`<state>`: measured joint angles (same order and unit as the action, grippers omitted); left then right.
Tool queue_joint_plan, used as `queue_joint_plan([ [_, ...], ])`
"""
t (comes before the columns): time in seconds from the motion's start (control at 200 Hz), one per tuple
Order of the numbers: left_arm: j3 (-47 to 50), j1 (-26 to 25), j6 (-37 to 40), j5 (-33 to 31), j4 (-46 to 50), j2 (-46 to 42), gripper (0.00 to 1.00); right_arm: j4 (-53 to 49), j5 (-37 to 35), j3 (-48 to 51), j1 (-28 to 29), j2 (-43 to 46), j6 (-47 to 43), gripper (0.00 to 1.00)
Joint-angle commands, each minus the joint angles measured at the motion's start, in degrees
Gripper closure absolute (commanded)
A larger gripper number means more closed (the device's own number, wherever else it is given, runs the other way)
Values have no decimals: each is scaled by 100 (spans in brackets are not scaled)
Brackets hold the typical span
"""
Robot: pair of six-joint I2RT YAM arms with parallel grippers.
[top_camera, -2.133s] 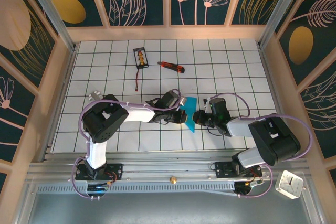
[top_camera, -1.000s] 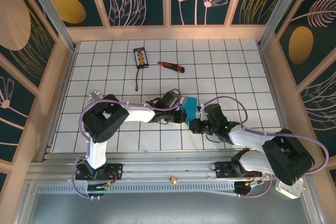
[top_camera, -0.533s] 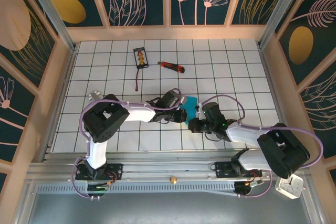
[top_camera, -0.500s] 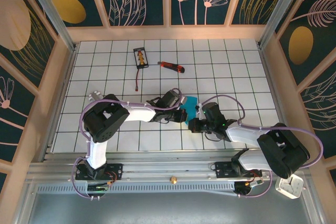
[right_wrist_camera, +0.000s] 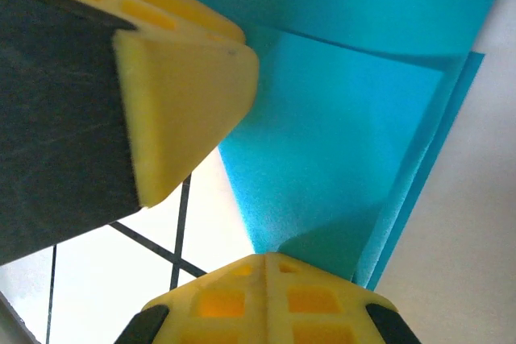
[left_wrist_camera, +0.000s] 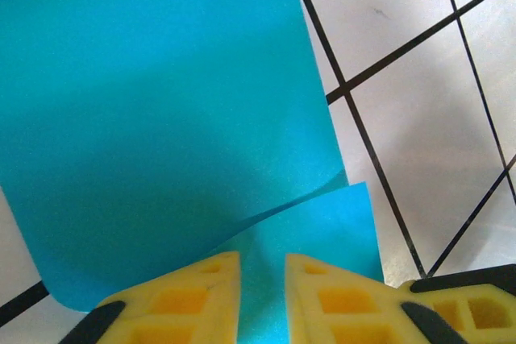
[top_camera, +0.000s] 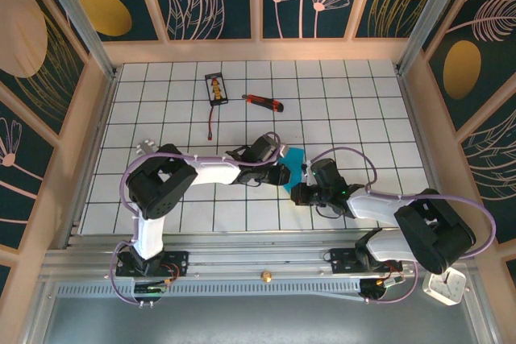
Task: Fold a paper plane with a square sheet of paper (pick it up from the middle)
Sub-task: Third fold the triangle at the center of the table.
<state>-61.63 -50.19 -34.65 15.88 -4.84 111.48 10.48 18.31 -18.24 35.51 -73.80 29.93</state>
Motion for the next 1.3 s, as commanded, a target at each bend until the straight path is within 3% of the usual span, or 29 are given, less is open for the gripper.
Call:
queue_joint_plan([
  [0.0,0,27,53,-55,123,-386,74,-362,-196,98,-62,-3,-68,100],
  [0.105,240,29,-73,125,-27,-517,75,-371,-191,94,-93,-3,-77,100],
  [0.255,138,30,-30,245,11,-253,86,-358,-179,84,-120,-47,-84,100],
  [0.485,-216,35,189,-102,207,250,100,-566,-186,75,-124,-49,12,100],
  [0.756,-160,42,420,-521,465,505,100,-980,-23,204,-113,96,278,100],
  [1.296,-69,41,477,-551,563,576,100,-1781,-49,498,226,653,1123,100],
])
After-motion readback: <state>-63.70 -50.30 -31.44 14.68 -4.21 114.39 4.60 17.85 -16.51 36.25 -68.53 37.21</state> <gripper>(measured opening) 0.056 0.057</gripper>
